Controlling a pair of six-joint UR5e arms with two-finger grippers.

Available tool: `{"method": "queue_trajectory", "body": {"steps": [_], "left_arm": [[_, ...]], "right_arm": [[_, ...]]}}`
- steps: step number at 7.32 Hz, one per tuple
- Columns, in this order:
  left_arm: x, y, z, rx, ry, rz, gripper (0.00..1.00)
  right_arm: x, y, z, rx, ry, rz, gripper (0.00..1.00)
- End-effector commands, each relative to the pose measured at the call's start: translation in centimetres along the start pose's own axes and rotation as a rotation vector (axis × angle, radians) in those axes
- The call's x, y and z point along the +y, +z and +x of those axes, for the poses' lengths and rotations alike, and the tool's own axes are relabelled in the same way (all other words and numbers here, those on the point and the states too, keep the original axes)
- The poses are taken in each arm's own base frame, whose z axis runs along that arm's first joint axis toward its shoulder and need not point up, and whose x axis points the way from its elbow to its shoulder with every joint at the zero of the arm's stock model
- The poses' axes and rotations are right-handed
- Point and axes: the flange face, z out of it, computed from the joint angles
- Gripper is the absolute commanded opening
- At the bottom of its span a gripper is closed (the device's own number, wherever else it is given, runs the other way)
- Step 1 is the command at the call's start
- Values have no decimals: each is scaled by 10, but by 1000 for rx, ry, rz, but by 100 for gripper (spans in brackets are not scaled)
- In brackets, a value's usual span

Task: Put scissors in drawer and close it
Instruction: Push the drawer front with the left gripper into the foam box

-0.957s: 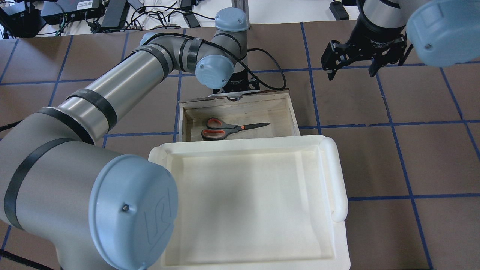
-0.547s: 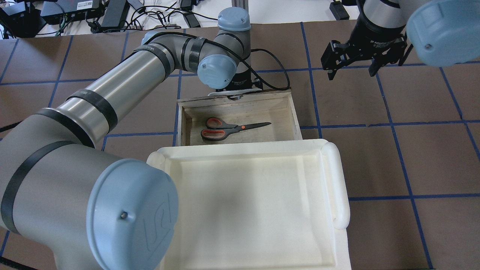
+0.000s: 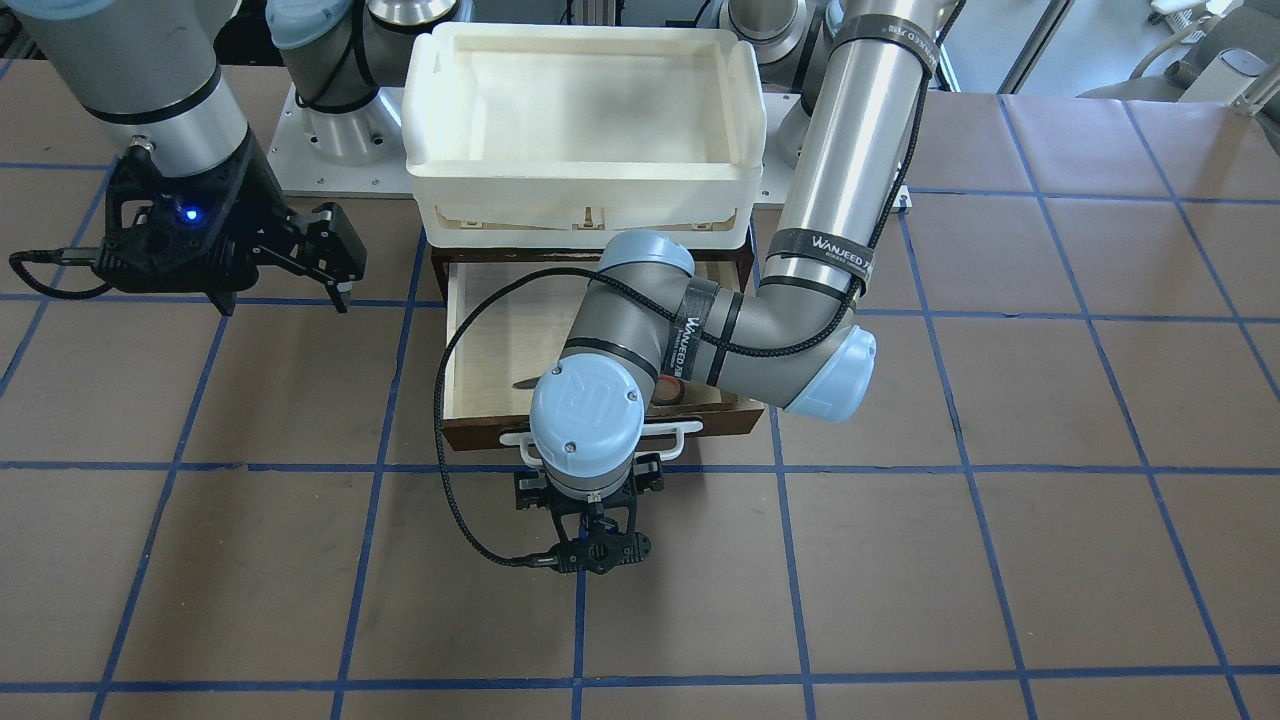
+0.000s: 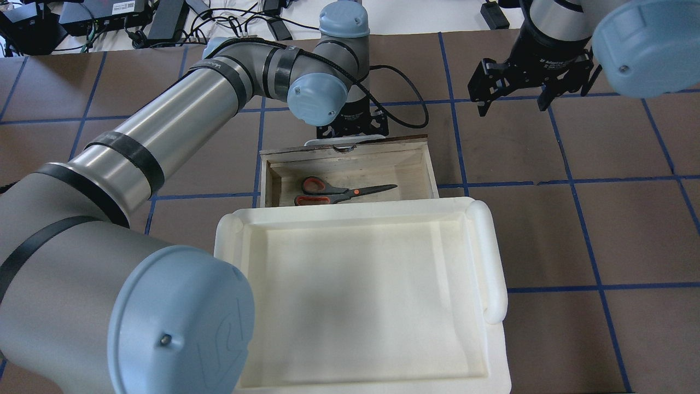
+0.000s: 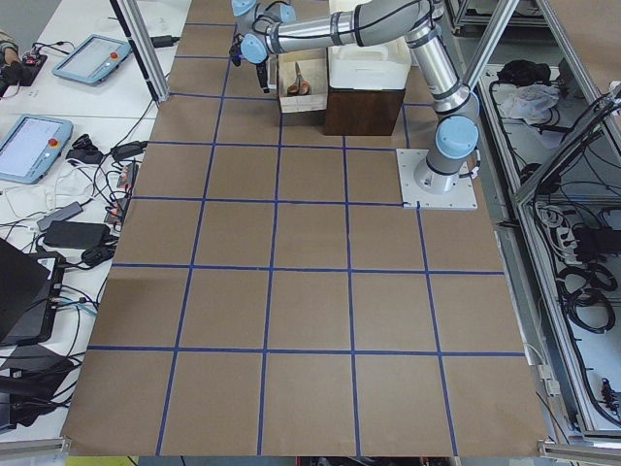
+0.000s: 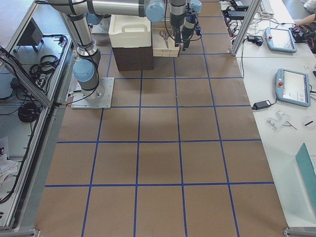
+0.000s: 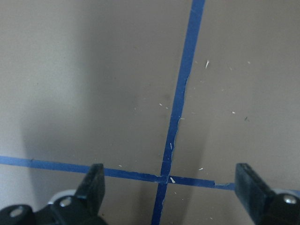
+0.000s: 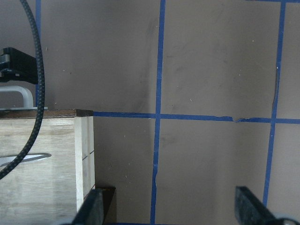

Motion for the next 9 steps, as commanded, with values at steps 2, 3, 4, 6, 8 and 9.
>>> {"method": "queue_trajectory", "body": {"steps": [2, 3, 4, 6, 8, 9], "left_arm": [[20, -23, 2, -8, 1, -8, 100], [29, -31, 5, -10, 8, -11, 100], [42, -39, 4, -27, 7, -36, 100], [60, -50, -5, -49, 3, -75, 100], [82, -46, -16, -81, 3, -133, 100], [94, -51, -21, -104, 2, -172, 100]], "right_arm": [[0, 0, 0, 0, 0, -1, 100], [0, 0, 0, 0, 0, 4, 100], [0, 0, 0, 0, 0, 1, 100], [0, 0, 0, 2, 0, 2, 100], [0, 0, 0, 1, 0, -1, 100], [-1, -1, 0, 2, 0, 7, 100]]}}
